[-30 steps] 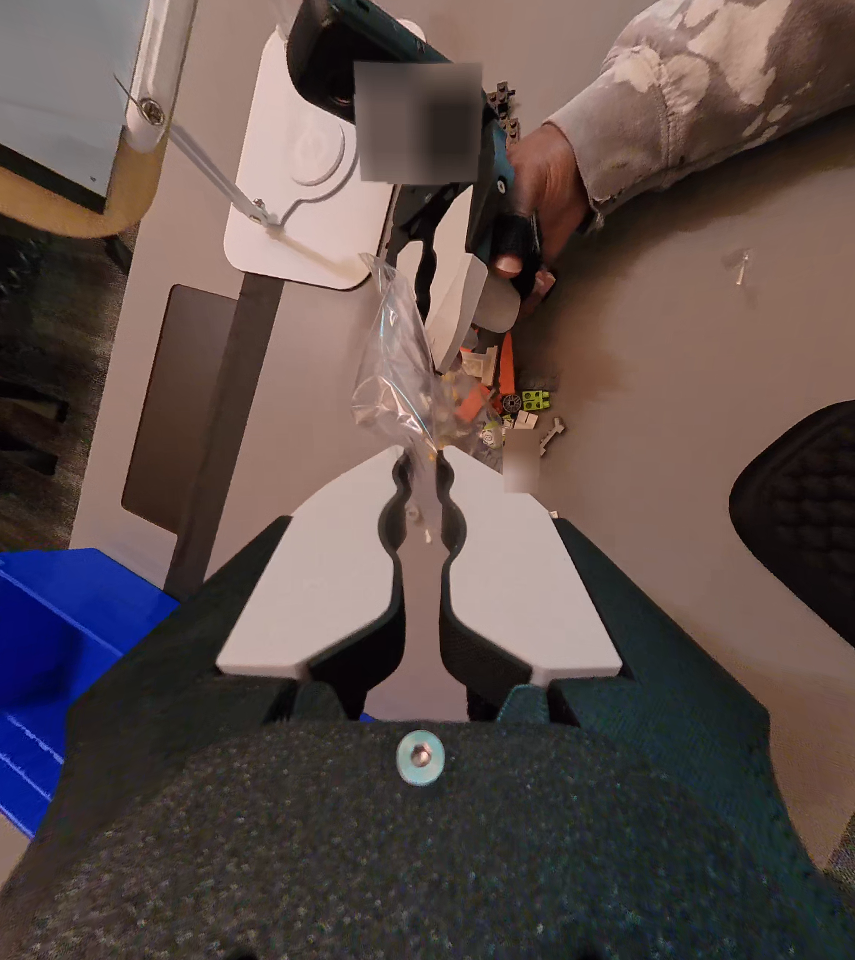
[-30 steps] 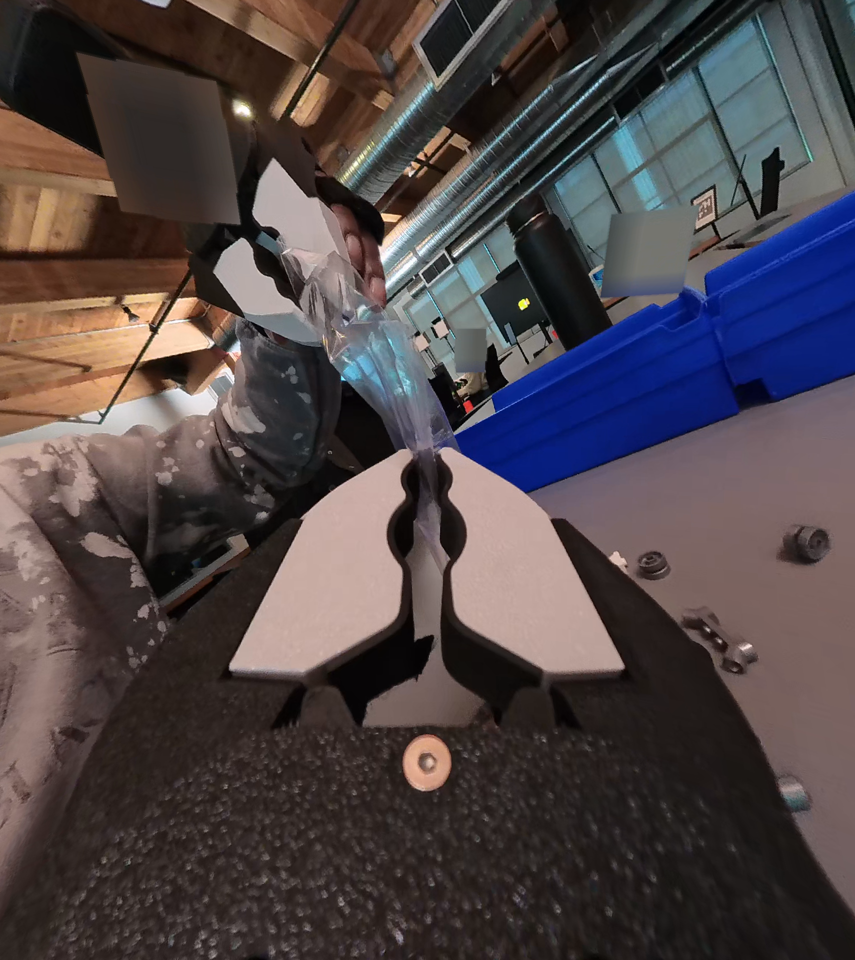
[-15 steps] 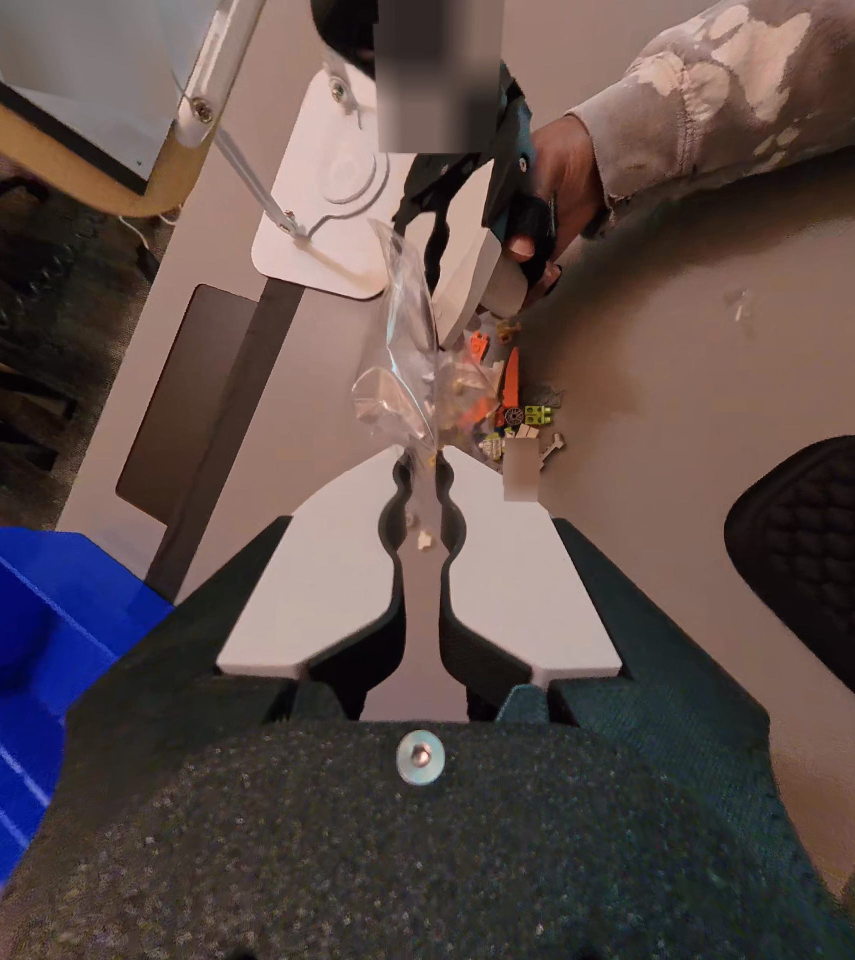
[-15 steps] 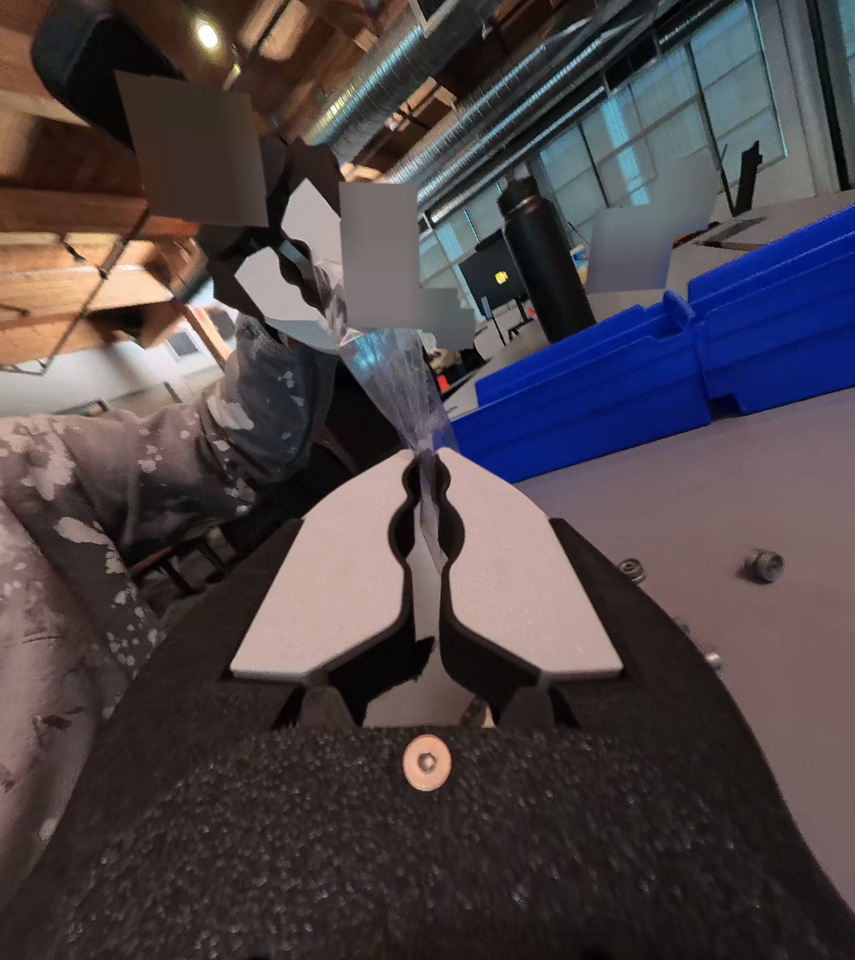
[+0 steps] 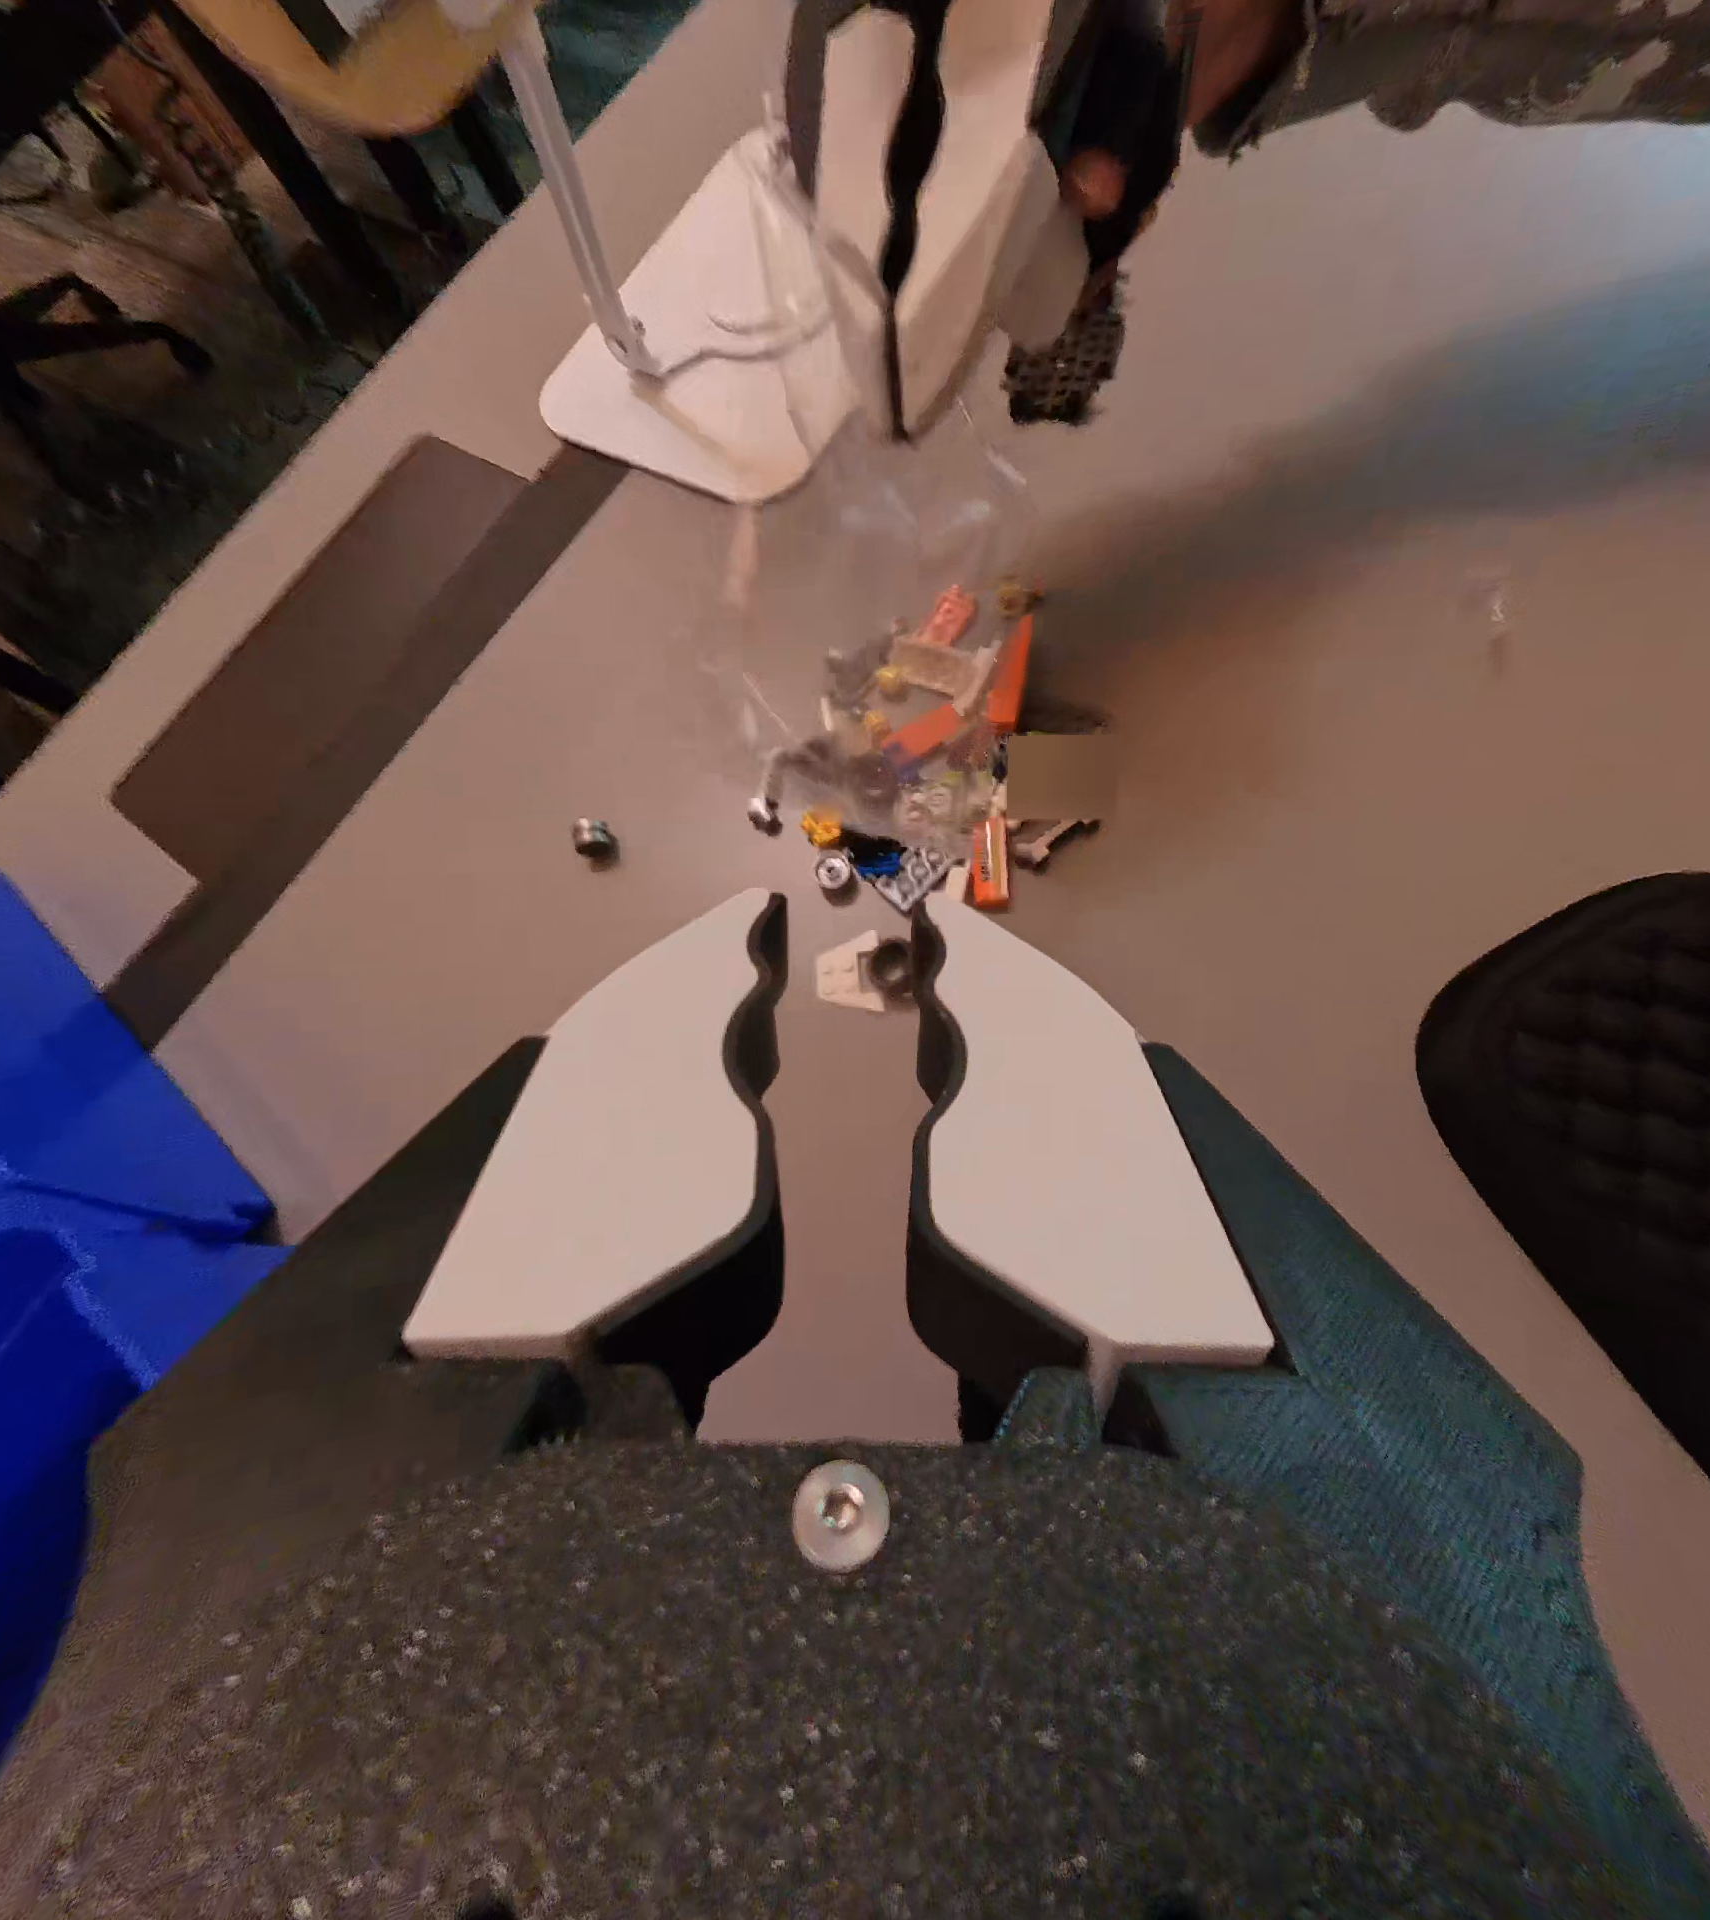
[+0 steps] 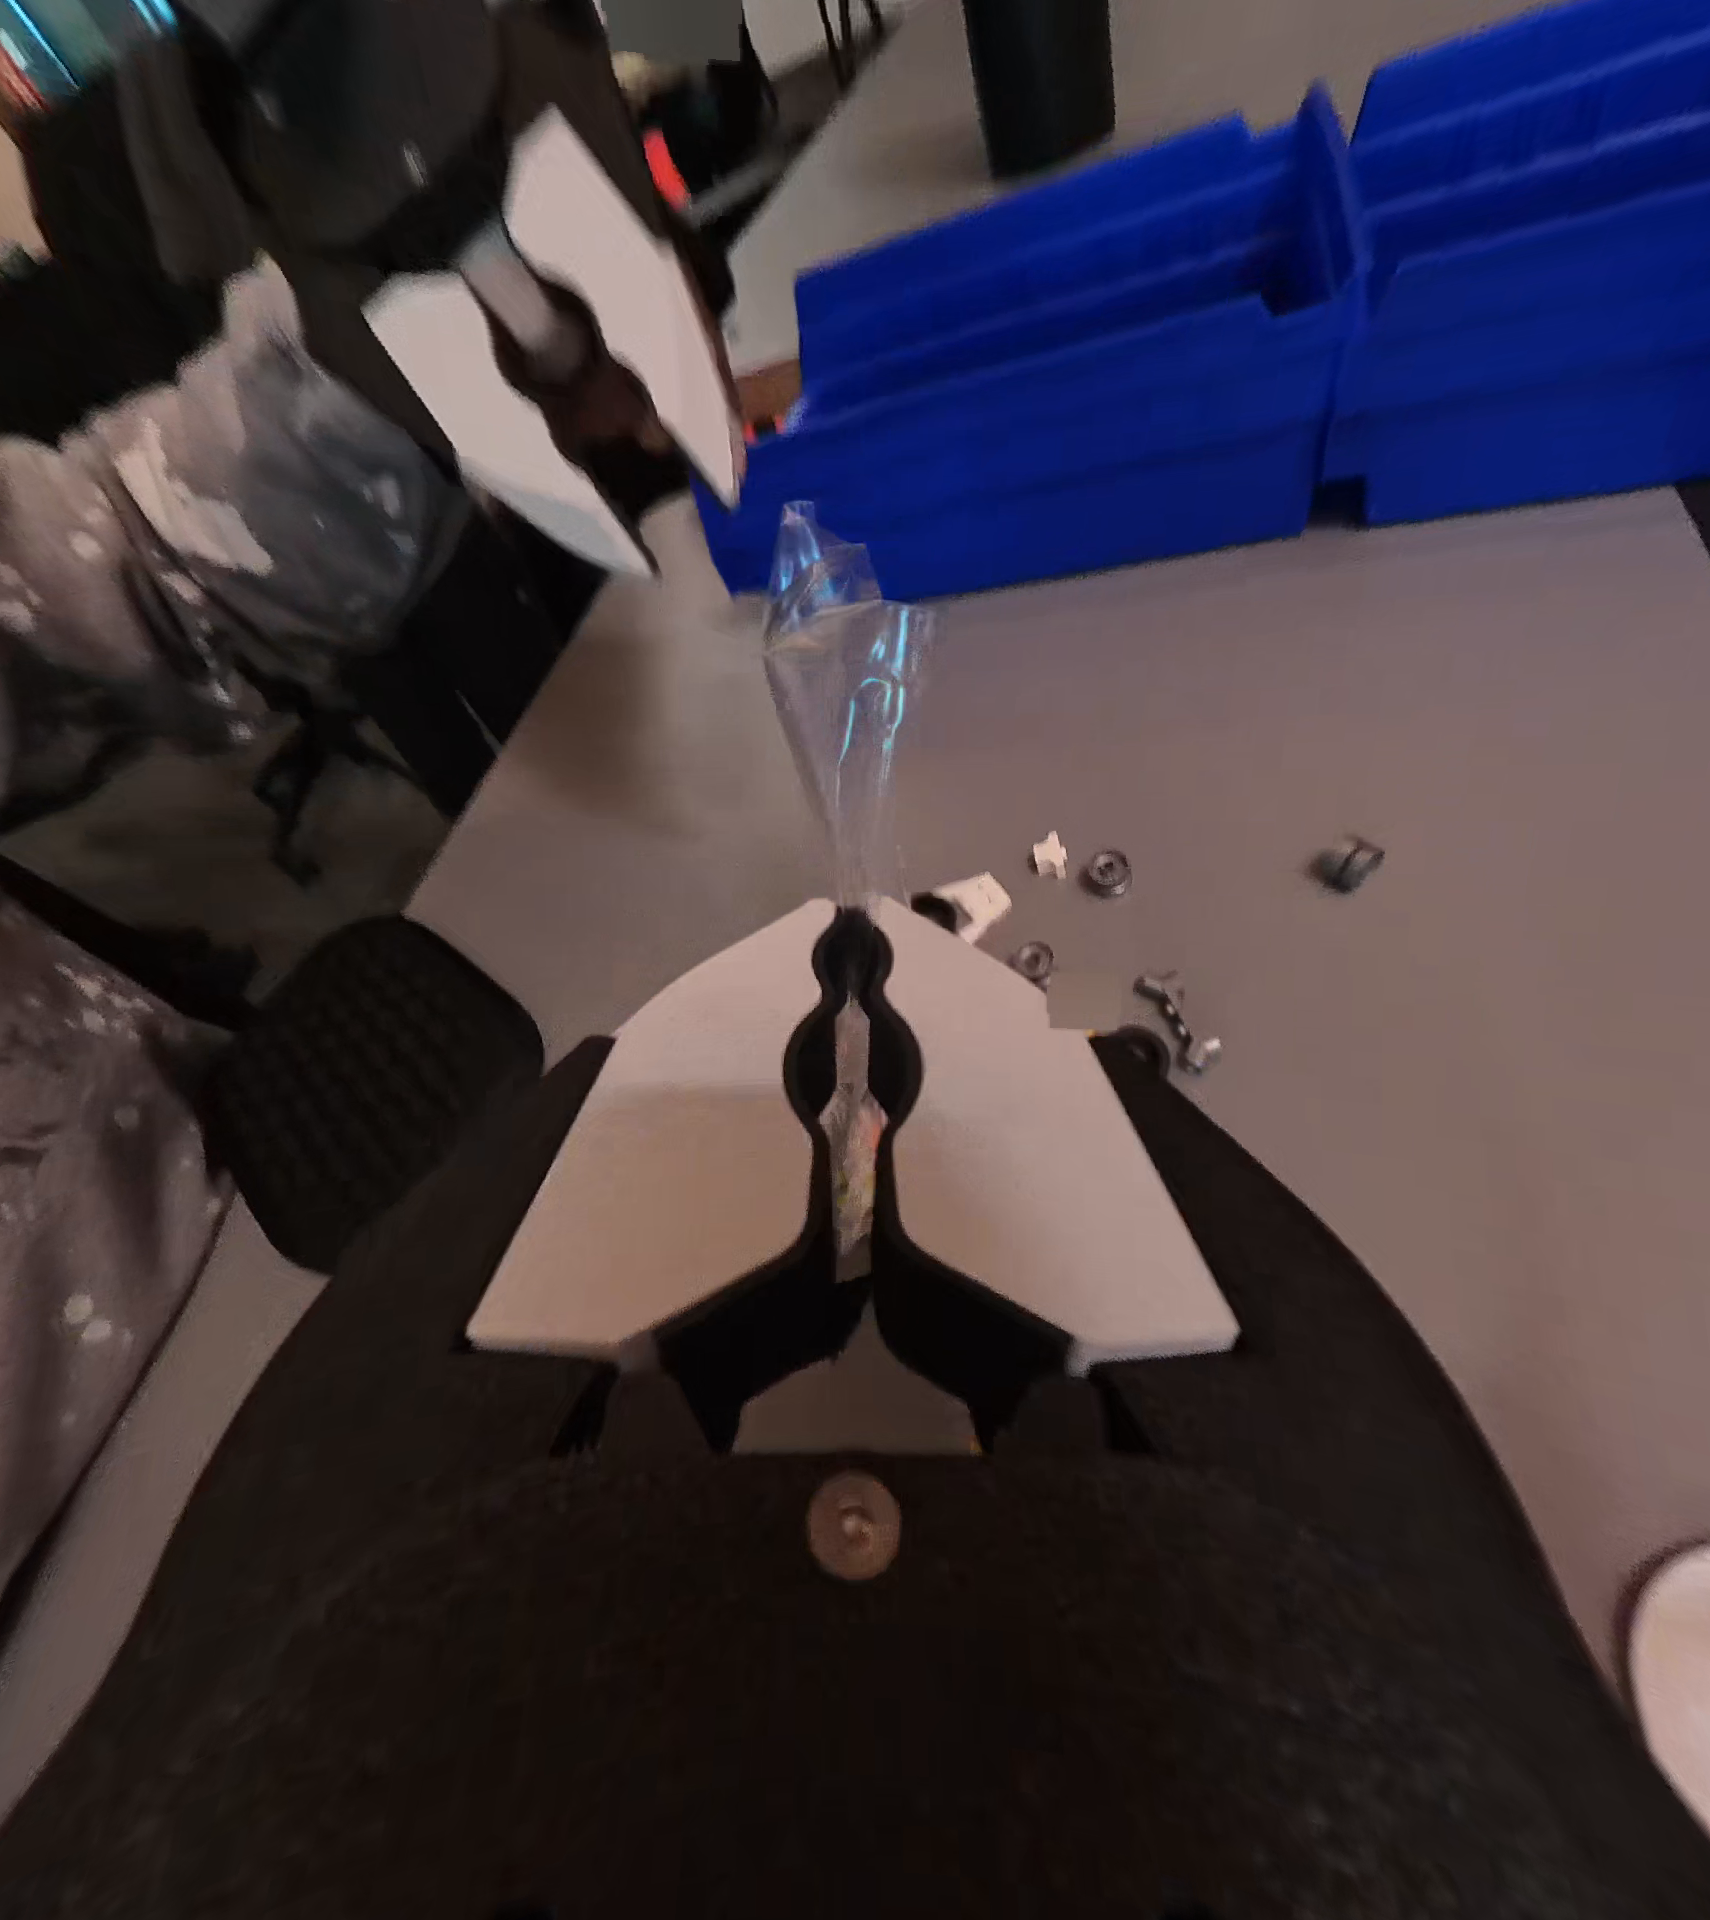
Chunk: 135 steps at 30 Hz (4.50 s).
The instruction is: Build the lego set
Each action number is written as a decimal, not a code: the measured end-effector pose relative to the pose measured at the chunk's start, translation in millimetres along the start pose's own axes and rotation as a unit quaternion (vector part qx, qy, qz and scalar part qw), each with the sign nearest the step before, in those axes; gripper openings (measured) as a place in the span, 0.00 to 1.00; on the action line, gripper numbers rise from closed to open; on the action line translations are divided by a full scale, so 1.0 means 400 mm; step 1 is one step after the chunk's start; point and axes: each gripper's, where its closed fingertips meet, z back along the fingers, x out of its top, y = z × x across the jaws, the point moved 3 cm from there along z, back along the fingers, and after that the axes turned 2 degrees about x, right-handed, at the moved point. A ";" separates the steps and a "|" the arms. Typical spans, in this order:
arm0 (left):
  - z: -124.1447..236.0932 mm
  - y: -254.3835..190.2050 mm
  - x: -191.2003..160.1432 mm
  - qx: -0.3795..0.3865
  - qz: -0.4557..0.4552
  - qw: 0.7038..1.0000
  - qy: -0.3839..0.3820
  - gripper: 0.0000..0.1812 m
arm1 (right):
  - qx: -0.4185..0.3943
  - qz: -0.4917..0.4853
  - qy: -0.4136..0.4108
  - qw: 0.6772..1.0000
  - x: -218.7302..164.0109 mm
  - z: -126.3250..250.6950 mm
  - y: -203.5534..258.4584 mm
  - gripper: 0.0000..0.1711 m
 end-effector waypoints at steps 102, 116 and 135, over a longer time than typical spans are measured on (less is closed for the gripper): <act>-0.416 -0.296 0.103 -0.068 0.075 0.980 -0.170 0.04 | -0.548 -0.228 -0.136 0.793 -0.573 1.213 -0.036 0.23; -0.322 -0.051 0.043 0.170 0.174 0.957 -0.157 0.00 | -0.556 -0.103 -0.195 0.802 -0.417 0.751 0.225 0.00; -0.466 0.226 -0.166 0.053 0.083 0.985 0.142 0.00 | -0.505 -0.053 -0.152 0.848 -0.483 0.636 0.245 0.00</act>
